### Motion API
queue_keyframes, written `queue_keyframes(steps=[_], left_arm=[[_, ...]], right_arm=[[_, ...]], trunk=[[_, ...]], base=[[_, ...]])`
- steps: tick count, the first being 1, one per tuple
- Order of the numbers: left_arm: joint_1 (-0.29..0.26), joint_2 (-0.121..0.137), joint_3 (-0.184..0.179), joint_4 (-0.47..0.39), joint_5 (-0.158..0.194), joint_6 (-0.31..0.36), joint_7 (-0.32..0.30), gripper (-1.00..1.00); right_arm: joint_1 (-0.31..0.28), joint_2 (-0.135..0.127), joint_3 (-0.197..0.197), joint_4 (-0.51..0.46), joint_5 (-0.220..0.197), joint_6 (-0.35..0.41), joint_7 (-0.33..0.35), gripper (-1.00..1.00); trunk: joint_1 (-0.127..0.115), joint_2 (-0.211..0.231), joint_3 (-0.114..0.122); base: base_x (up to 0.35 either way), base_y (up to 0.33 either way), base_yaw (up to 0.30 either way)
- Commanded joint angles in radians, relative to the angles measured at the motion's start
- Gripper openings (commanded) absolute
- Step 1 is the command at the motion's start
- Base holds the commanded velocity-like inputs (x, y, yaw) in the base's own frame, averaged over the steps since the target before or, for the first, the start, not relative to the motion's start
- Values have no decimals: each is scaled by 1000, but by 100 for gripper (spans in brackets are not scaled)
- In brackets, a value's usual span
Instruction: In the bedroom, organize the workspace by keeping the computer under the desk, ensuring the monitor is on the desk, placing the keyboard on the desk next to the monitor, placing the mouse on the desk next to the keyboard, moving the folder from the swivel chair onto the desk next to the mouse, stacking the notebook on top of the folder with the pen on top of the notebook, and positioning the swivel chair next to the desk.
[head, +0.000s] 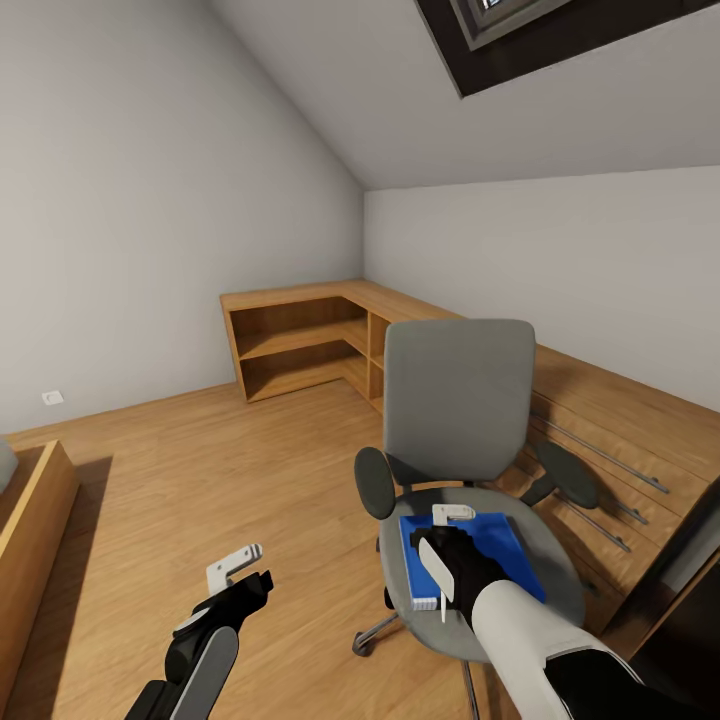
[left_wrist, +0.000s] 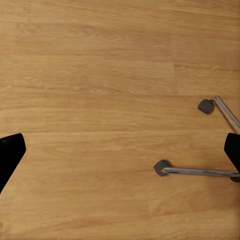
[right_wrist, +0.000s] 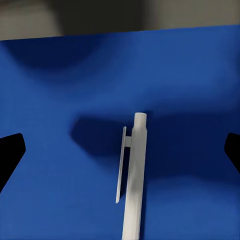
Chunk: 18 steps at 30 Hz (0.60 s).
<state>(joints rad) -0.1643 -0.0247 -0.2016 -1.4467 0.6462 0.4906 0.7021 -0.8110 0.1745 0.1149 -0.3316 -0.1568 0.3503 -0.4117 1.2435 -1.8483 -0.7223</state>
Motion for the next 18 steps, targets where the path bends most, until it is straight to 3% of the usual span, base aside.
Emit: queue_keyframes(steps=[1,10,18], left_arm=[[-1,0,-1,-1,7,2,8,100],[0,0,-1,-2,8,2,7,100],[0,0,-1,-2,8,2,7,100]], right_arm=[[-1,0,6,-1,-10,4,-9,100],[-1,0,6,0,-10,4,-9,100],[-1,0,6,1,-10,5,-8,100]], trunk=[[0,-1,-1],[0,-1,-1],[0,-1,-1]], base=[[-18,0,0],[-115,0,0],[-26,0,0]])
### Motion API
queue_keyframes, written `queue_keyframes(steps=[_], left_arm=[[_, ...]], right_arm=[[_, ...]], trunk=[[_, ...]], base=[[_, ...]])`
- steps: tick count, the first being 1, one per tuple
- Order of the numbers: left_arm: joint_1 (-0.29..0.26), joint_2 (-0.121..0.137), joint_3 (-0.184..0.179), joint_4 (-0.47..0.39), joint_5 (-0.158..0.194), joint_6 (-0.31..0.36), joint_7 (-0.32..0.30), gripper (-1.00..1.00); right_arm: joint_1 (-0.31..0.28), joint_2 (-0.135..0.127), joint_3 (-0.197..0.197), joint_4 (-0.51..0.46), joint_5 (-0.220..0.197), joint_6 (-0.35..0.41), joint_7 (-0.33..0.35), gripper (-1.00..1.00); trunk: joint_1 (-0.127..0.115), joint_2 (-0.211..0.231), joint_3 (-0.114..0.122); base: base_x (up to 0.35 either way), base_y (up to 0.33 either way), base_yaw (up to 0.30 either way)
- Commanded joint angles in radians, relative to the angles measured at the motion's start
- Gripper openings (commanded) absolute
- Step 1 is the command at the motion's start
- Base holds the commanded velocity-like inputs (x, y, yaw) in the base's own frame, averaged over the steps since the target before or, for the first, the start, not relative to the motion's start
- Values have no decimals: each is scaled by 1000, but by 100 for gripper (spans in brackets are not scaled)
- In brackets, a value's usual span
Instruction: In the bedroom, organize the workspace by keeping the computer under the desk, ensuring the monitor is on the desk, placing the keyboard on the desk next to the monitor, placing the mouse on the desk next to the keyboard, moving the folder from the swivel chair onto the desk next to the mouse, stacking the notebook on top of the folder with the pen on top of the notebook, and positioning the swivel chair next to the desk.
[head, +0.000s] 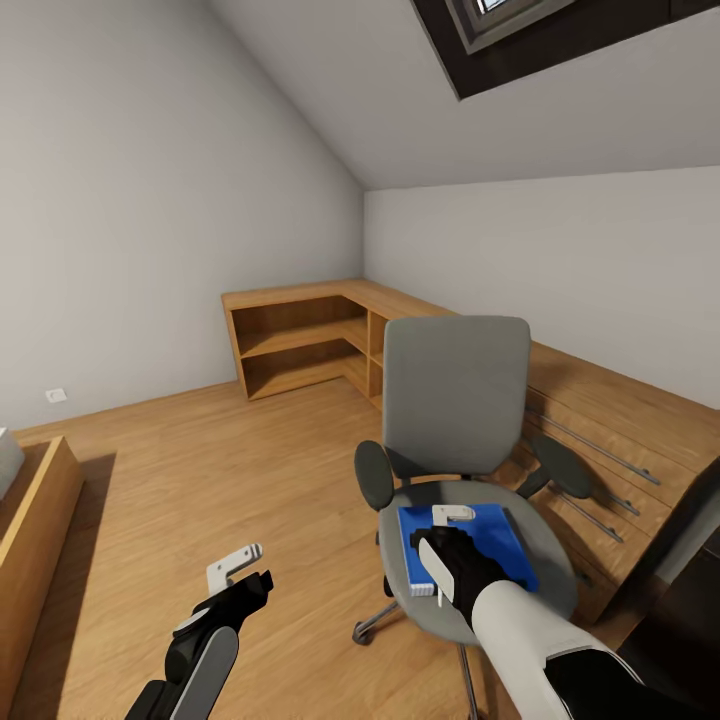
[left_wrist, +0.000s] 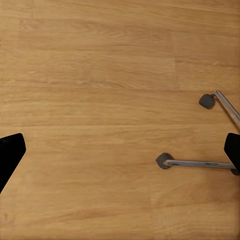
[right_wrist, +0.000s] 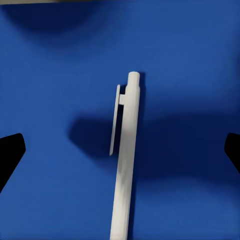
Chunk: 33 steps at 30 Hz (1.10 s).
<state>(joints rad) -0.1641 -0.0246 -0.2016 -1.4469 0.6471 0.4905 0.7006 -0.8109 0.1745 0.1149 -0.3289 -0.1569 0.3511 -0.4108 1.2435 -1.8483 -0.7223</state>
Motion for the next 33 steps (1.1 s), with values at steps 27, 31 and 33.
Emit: queue_keyframes(steps=[27,31,33], left_arm=[[-1,2,1,-6,8,0,11,100],[-1,2,1,-6,8,-1,10,100],[-1,2,1,-7,8,-1,10,100]], right_arm=[[-1,0,6,6,-10,11,-6,100],[-1,0,6,6,-10,13,-6,100],[-1,0,6,7,-11,14,-5,100]], trunk=[[0,-1,-1],[0,-1,-1],[0,-1,-1]], base=[[-1,0,0],[0,0,0],[0,0,0]])
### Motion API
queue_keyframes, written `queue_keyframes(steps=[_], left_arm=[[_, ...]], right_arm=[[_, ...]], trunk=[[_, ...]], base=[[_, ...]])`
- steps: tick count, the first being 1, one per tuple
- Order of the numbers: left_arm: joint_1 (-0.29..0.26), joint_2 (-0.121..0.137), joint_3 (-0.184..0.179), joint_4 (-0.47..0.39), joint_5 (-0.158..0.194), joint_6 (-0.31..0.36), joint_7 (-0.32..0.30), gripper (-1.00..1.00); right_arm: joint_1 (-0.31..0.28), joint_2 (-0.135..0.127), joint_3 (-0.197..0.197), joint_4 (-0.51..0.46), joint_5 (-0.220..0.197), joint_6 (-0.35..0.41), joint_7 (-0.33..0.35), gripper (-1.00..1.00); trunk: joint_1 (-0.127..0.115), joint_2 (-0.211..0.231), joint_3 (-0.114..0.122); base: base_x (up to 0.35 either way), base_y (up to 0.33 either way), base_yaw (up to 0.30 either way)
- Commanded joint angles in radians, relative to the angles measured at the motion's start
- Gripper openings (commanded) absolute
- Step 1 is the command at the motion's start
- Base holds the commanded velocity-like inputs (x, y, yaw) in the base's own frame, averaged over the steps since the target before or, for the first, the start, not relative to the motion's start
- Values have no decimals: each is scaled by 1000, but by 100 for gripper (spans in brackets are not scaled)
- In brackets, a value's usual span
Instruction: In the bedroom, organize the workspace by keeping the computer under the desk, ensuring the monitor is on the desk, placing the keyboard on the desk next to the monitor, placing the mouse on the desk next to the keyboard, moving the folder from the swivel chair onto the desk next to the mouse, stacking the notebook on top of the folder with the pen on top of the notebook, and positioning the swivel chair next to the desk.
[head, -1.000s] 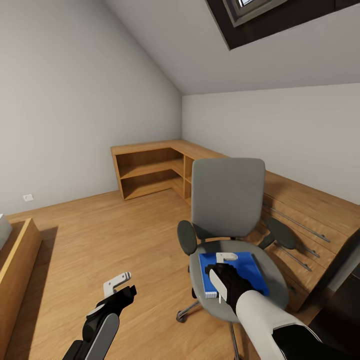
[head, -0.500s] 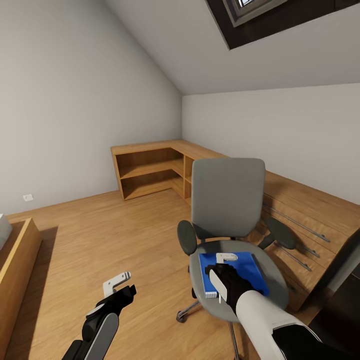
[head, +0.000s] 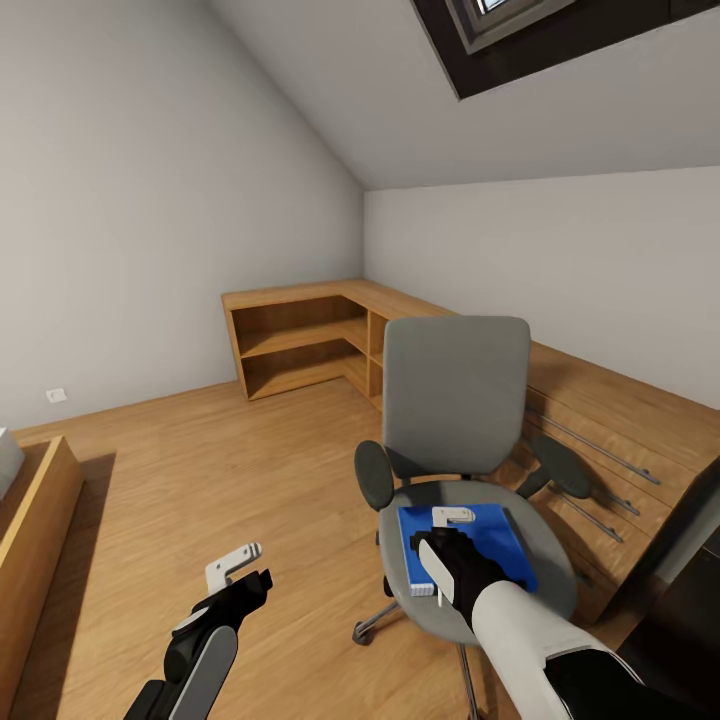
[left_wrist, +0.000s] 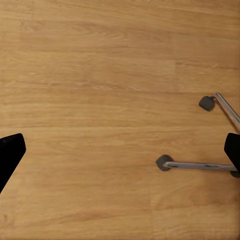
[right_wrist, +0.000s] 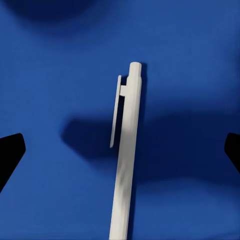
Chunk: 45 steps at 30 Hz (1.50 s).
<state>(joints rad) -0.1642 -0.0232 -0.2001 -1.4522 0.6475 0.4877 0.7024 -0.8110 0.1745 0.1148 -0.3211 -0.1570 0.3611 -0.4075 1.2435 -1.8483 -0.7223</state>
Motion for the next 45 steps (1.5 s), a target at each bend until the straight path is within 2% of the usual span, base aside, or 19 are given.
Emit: queue_keyframes(steps=[1,45], left_arm=[[-1,0,-1,-2,8,2,8,100],[-1,0,-2,-4,8,2,8,100]], right_arm=[[-1,0,6,-1,-11,5,-8,100],[-1,0,3,2,-13,35,-2,100]], trunk=[[0,-1,-1],[0,-1,-1]], base=[[0,0,0],[0,0,0]])
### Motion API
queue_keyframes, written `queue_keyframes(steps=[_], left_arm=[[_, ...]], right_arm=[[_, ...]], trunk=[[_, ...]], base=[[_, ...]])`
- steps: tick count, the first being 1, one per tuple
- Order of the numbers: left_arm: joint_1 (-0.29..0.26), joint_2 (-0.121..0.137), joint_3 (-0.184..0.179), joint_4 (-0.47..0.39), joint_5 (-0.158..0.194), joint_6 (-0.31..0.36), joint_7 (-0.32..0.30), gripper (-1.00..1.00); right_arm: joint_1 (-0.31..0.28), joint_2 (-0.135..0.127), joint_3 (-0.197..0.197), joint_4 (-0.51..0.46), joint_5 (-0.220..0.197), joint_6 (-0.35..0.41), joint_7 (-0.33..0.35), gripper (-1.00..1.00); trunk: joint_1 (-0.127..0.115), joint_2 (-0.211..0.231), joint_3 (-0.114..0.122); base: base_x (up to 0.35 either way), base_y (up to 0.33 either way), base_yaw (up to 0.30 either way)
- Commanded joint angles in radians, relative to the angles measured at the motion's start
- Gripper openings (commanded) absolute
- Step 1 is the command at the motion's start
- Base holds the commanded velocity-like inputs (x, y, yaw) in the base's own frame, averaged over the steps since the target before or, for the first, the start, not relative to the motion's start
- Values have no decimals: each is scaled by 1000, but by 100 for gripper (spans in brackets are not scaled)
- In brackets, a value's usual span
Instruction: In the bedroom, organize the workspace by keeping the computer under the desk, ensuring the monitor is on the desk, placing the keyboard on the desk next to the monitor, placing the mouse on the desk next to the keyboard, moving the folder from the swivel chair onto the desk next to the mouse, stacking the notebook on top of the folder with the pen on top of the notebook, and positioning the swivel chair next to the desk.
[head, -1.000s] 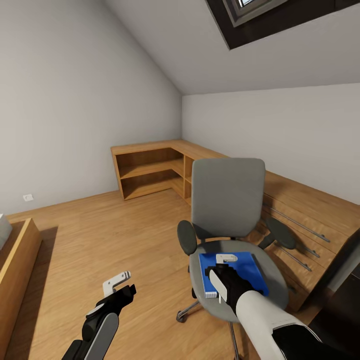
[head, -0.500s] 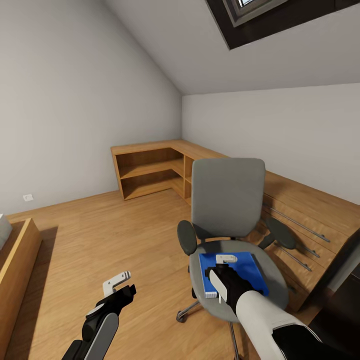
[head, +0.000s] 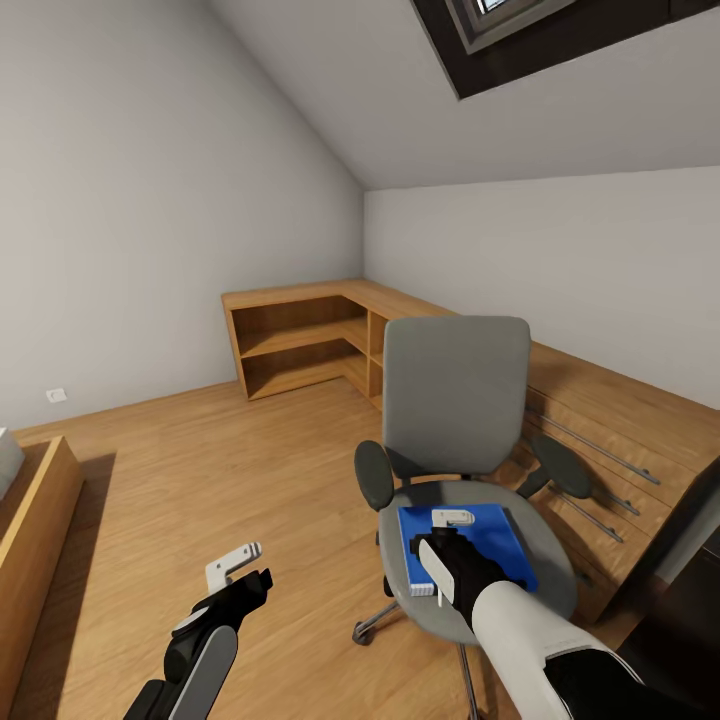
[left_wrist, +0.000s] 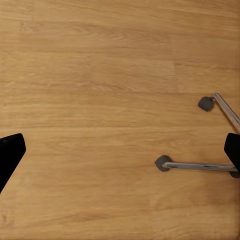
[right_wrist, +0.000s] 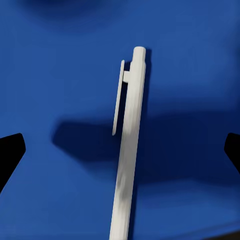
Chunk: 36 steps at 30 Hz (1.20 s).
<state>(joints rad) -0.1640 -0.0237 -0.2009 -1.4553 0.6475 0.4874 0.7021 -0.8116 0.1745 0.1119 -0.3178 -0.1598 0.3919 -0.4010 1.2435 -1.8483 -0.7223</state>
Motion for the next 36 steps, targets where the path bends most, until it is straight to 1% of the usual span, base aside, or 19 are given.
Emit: queue_keyframes(steps=[1,8,12,17,36], left_arm=[[-1,0,-1,-1,7,2,8,100],[0,0,-1,-1,7,2,8,100],[0,-1,-1,-1,7,2,8,100],[-1,-1,-2,-2,7,2,8,100],[0,-1,-2,-2,7,2,8,100]], right_arm=[[0,0,6,-1,-10,4,-9,100],[0,0,5,5,-11,4,-9,100],[0,0,4,43,-13,3,-8,100],[0,0,3,62,-15,3,-8,100],[-1,0,3,69,-15,1,-9,100]], trunk=[[0,-1,-1],[0,-1,-1],[0,-1,-1],[0,-1,-1],[0,-1,-1]], base=[[0,0,0],[0,0,0],[0,0,0],[0,0,0],[0,0,0]])
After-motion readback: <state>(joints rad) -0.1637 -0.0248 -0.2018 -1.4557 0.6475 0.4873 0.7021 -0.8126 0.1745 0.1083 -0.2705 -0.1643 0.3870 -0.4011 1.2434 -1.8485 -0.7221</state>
